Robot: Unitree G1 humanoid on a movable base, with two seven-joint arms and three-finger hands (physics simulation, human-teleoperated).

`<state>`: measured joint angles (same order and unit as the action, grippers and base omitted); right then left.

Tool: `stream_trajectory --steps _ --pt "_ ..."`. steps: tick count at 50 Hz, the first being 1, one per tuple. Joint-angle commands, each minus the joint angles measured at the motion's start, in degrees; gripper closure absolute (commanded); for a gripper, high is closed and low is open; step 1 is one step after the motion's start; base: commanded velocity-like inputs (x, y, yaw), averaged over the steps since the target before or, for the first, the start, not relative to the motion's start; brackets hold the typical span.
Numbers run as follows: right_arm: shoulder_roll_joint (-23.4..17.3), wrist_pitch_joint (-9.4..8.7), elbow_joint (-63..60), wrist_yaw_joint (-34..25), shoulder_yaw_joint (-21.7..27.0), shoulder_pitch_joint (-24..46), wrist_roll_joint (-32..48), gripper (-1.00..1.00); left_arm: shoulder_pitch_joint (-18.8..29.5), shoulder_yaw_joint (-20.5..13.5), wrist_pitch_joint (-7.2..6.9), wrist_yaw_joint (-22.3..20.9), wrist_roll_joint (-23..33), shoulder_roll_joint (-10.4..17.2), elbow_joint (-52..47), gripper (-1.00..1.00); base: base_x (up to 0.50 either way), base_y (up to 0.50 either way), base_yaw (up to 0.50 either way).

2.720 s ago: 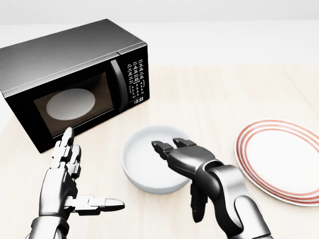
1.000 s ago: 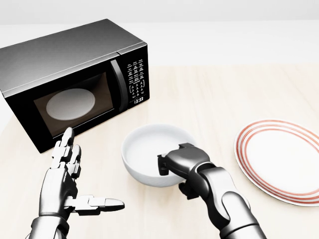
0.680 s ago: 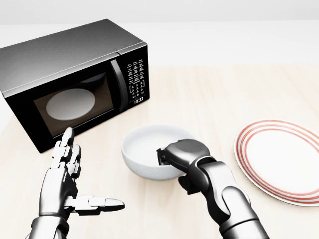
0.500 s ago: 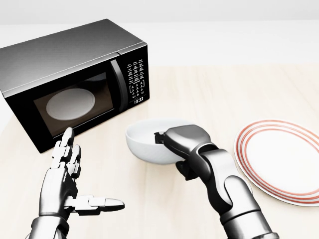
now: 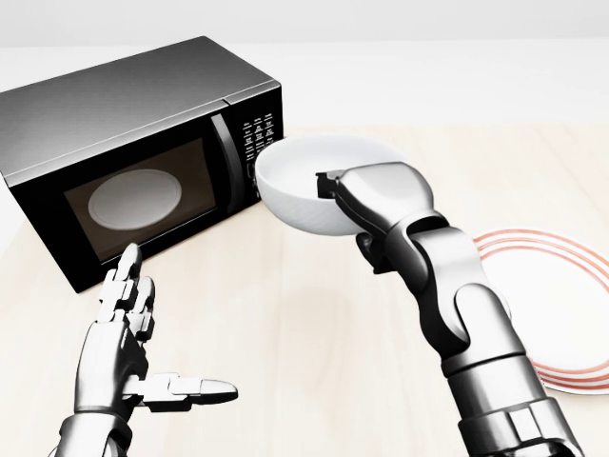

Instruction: Pick up the white bowl and put it on the plate.

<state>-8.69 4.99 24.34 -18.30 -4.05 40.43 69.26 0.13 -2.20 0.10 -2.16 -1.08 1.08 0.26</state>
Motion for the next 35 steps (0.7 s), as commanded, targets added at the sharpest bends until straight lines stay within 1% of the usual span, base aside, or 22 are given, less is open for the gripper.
stream_trajectory --steps 1,9,16,23,31,35 --pt "-3.5 0.01 5.2 9.2 1.7 4.4 5.1 1.00 0.0 0.0 0.00 0.0 0.0 0.0 0.0 -1.00 0.00 0.00 0.00" --pt "-6.9 0.01 11.5 14.7 2.5 8.0 8.5 1.00 0.0 0.0 0.00 0.0 0.0 0.0 0.0 -1.00 0.00 0.00 0.00" --pt "-9.1 0.01 15.9 17.5 3.0 9.3 9.2 1.00 0.0 0.0 0.00 0.0 0.0 0.0 0.0 -1.00 0.00 0.00 0.00" --pt "-11.2 0.01 18.6 19.0 3.7 9.2 8.5 1.00 0.0 0.0 0.00 0.0 0.0 0.0 0.0 -1.00 0.00 0.00 0.00" --pt "-12.8 0.01 18.1 18.7 4.3 7.7 7.4 1.00 0.0 0.0 0.00 0.0 0.0 0.0 0.0 -1.00 0.00 0.00 0.00" --pt "-13.9 0.01 18.8 19.5 4.7 7.0 7.0 1.00 0.0 0.0 0.00 0.0 0.0 0.0 0.0 -1.00 0.00 0.00 0.00"
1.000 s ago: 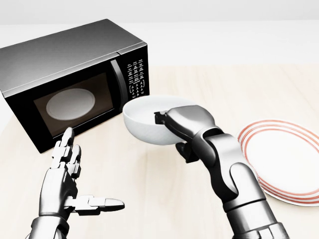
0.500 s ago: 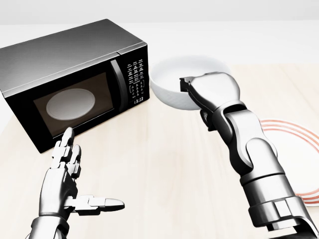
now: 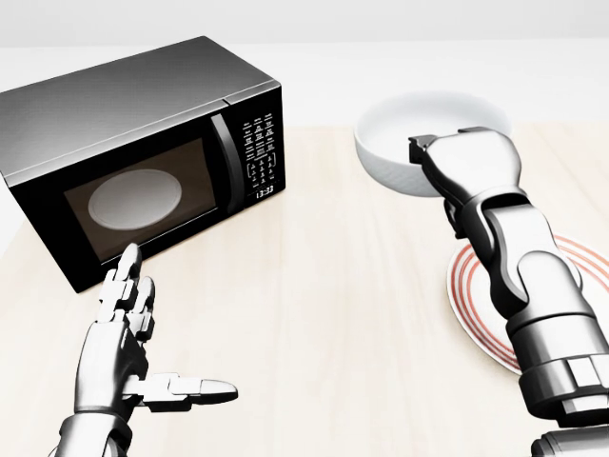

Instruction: Pick up the white bowl and put it on the plate.

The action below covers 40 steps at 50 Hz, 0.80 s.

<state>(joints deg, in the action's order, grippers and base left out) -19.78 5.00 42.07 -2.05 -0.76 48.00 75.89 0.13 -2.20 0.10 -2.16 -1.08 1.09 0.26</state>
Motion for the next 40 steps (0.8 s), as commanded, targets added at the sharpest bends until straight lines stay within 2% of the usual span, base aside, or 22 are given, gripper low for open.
stream_trajectory --steps 1,20,40 --pt "-3.2 0.00 0.7 3.0 1.7 -1.1 0.1 1.00 0.0 0.0 0.00 0.0 0.0 0.0 0.0 -1.00 0.00 0.00 0.00" --pt "-7.6 0.00 2.1 6.4 3.5 -6.2 -1.5 1.00 0.0 0.0 0.00 0.0 0.0 0.0 0.0 -1.00 0.00 0.00 0.00" --pt "-10.5 0.00 0.5 6.0 5.5 -10.4 -3.4 1.00 0.0 0.0 0.00 0.0 0.0 0.0 0.0 -1.00 0.00 0.00 0.00"
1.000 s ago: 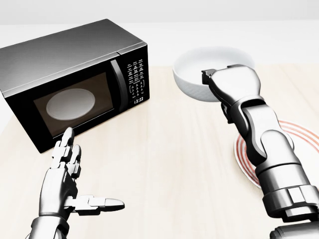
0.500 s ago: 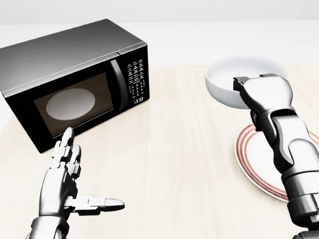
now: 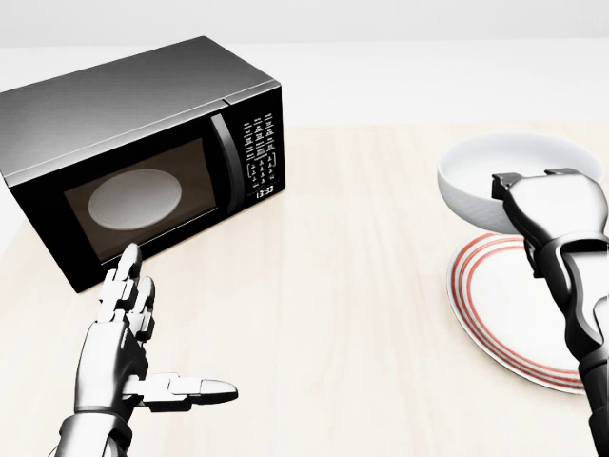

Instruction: Pick up the white bowl and put it on the plate.

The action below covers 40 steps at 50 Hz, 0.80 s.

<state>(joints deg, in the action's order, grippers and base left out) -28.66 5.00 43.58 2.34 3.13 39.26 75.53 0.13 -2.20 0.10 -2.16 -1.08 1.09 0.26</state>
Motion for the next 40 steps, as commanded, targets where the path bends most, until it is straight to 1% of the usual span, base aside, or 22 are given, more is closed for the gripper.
stream_trajectory --steps 1,17,34,40 --pt "-1.7 0.00 -1.1 1.6 1.6 -1.8 -3.1 1.00 0.0 0.0 0.00 0.0 0.0 0.0 0.0 -1.00 0.00 0.00 0.00" --pt "-3.4 0.00 -0.2 3.0 2.5 -4.3 -4.4 1.00 0.0 0.0 0.00 0.0 0.0 0.0 0.0 -1.00 0.00 0.00 0.00" --pt "-3.9 0.00 1.7 4.4 2.5 -5.4 -5.0 1.00 0.0 0.0 0.00 0.0 0.0 0.0 0.0 -1.00 0.00 0.00 0.00" --pt "-4.2 0.00 1.3 4.0 2.7 -5.9 -5.3 1.00 0.0 0.0 0.00 0.0 0.0 0.0 0.0 -1.00 0.00 0.00 0.00"
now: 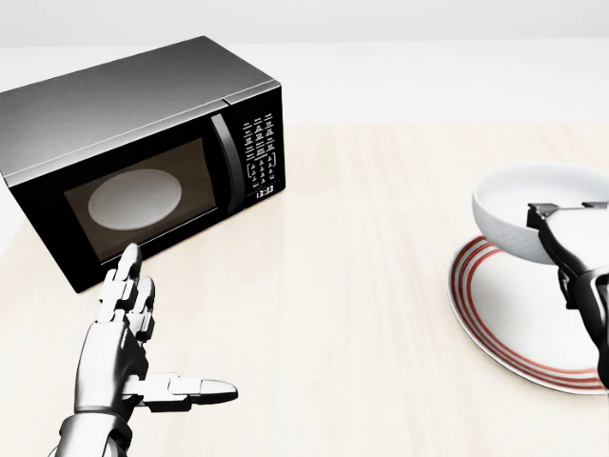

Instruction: Pick up the white bowl and put it on the plate.

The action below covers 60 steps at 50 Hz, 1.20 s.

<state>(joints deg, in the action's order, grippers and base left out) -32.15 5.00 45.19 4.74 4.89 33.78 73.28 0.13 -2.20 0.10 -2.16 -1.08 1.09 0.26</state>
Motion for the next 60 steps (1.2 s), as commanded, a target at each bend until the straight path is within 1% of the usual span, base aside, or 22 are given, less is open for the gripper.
stream_trajectory --steps 1,23,26,32,37,60 --pt "-0.7 0.00 -0.2 1.7 0.9 -0.4 -3.0 1.00 0.0 0.0 0.00 0.0 0.0 0.0 0.0 -1.00 0.00 0.00 0.00" --pt "-1.3 0.00 0.4 2.3 1.3 -2.0 -3.6 1.00 0.0 0.0 0.00 0.0 0.0 0.0 0.0 -1.00 0.00 0.00 0.00" --pt "-1.5 0.00 -0.9 1.2 1.8 -2.6 -4.4 1.00 0.0 0.0 0.00 0.0 0.0 0.0 0.0 -1.00 0.00 0.00 0.00" --pt "-1.7 0.00 0.2 1.9 1.8 -2.9 -4.8 1.00 0.0 0.0 0.00 0.0 0.0 0.0 0.0 -1.00 0.00 0.00 0.00" --pt "-1.3 0.00 0.3 1.4 2.1 -3.3 -6.2 1.00 0.0 0.0 0.00 0.0 0.0 0.0 0.0 -1.00 0.00 0.00 0.00" --pt "-1.5 0.00 2.5 2.6 1.4 -3.5 -6.7 1.00 0.0 0.0 0.00 0.0 0.0 0.0 0.0 -1.00 0.00 0.00 0.00"
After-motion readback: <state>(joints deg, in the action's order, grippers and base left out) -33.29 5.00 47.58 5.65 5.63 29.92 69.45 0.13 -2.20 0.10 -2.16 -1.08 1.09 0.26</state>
